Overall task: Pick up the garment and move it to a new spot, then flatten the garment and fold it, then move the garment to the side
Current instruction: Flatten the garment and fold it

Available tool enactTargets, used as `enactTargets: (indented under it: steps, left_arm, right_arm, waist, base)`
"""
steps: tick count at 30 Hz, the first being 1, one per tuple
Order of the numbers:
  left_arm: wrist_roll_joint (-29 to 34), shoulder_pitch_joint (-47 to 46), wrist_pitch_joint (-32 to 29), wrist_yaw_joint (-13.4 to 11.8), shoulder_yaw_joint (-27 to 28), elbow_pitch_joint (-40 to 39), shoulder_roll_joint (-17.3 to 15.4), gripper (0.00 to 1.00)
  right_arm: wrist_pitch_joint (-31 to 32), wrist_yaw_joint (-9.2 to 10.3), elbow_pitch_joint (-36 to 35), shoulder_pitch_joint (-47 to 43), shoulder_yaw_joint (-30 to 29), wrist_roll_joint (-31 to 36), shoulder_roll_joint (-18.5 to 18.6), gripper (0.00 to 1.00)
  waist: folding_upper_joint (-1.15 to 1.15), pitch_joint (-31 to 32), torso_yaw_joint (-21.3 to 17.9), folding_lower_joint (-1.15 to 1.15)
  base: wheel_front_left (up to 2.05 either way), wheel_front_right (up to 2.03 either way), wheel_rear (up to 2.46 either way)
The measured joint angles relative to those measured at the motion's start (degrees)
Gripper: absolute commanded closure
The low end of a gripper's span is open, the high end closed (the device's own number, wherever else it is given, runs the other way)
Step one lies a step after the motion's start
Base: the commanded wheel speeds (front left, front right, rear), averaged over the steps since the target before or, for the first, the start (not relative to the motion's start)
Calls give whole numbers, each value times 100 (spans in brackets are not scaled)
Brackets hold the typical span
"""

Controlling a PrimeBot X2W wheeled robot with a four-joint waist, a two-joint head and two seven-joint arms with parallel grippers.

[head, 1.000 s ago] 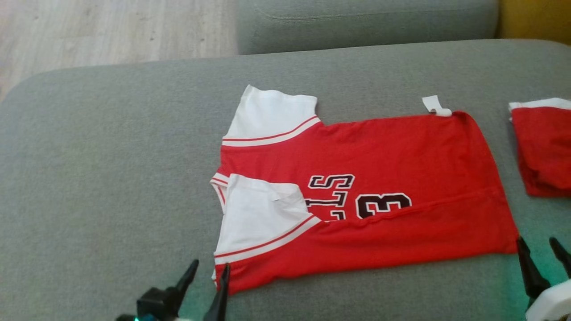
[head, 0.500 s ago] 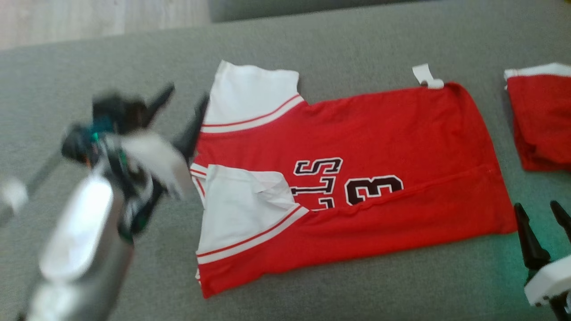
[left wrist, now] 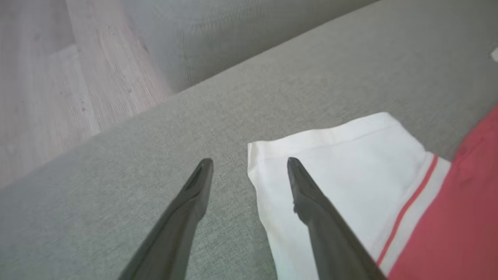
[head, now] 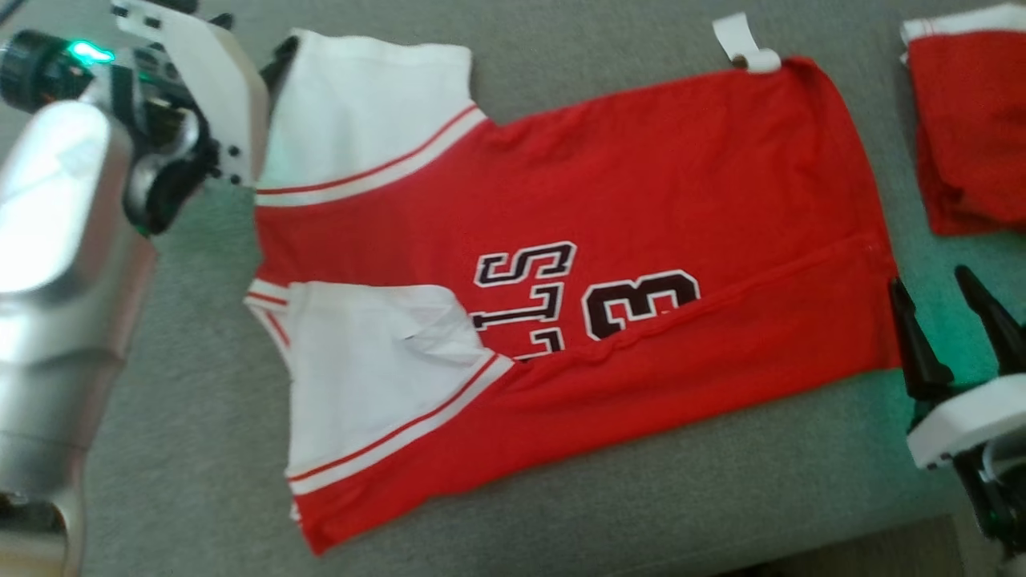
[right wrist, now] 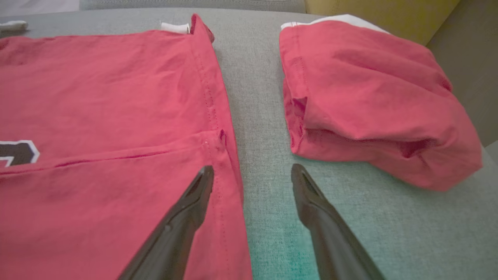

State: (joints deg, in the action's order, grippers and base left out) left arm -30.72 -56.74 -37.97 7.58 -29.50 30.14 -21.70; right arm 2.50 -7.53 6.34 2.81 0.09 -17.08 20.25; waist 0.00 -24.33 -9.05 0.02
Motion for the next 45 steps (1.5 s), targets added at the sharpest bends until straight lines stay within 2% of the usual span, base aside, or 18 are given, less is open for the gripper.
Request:
enactTargets:
  steps: [5,13,14,15,16,17,18,19,26,29,33,39,45]
  left_arm:
    - [-197,-208,-179,0,-100,466,-58,0]
    - [-147,-572,54,0,-332,1017,-164,0]
    - [-147,-606,85,0,-345,1071,-183,4]
    - [-154,-647,83,0,-344,1134,-188,18]
    - [-158,-676,88,1,-346,1181,-190,46]
    - [-158,-694,113,1,-358,1207,-189,66]
    - [-158,-708,127,1,-374,1225,-187,66]
    - [-168,-725,138,1,-386,1233,-182,100]
    - [-490,-734,397,1,-710,1196,-154,100]
    - [-687,-733,535,1,-950,1043,-140,100]
    - [-854,-733,657,1,-1184,888,-132,100]
    - [-1016,-750,805,1,-1513,676,-100,100]
    - [-1152,-814,943,1,-1772,568,-44,100]
  right_arm:
    - [-48,0,55,182,102,0,-9,0]
    - [-135,0,244,390,178,0,-53,0]
    - [-155,0,266,401,192,0,-55,0]
    - [-157,0,281,403,199,0,-55,0]
    - [-158,0,300,403,201,0,-55,0]
    - [-158,0,318,403,201,-1,-55,0]
    - [-158,0,336,403,201,-1,-55,0]
    - [-159,0,347,403,201,-1,-55,0]
    - [-133,0,288,535,241,-10,49,0]
    - [237,0,24,1092,517,-74,358,0]
    - [950,0,58,2073,1234,-110,746,0]
    - [2247,0,831,3621,2662,-114,1201,0]
    - [2697,0,1582,4612,3400,-75,1323,0]
  waist:
    - [0,-215,-208,0]
    - [0,-445,-481,-1]
    - [0,-455,-502,-1]
    - [0,-463,-520,-2]
    - [0,-471,-534,-2]
    - [0,-479,-542,-2]
    - [0,-488,-547,-2]
    - [0,-496,-548,-2]
    - [0,-413,-461,-2]
    - [0,-296,-369,-2]
    - [0,-191,-259,-2]
    - [0,-134,-41,-2]
    - [0,-166,159,-2]
  base:
    - [0,0,0]
    - [0,0,0]
    - [0,0,0]
    - [0,0,0]
    - [0,0,0]
    - [0,0,0]
    - [0,0,0]
    - [0,0,0]
    - [0,0,0]
    - [0,0,0]
    - [0,0,0]
    - [0,0,0]
    - [0,0,0]
